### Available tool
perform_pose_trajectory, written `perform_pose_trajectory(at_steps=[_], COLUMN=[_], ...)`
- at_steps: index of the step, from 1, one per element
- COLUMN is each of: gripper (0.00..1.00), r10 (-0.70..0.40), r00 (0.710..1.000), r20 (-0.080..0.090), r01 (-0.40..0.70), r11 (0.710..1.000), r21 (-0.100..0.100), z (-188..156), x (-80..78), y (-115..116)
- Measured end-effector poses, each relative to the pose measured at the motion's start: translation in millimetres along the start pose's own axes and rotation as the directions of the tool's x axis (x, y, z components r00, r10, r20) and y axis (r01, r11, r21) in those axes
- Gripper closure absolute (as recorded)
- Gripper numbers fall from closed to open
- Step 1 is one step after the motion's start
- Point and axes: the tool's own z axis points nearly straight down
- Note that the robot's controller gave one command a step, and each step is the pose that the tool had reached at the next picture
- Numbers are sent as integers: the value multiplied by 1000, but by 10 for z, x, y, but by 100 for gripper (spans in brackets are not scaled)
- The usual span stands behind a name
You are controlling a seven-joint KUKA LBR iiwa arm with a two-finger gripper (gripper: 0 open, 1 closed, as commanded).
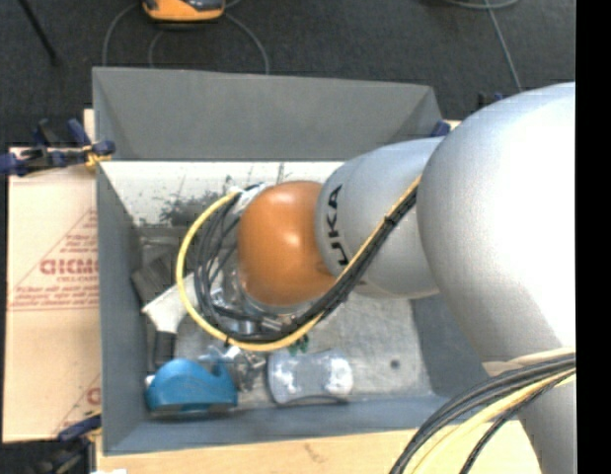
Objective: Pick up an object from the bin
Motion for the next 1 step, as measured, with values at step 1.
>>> perform_pose_trajectory(at_steps=[1], gripper=[100], r10=[-78], r00=[997], r20=[7], r01=[78], r11=[997], r21=[-3], z=[-1], x=[51], y=[-224])
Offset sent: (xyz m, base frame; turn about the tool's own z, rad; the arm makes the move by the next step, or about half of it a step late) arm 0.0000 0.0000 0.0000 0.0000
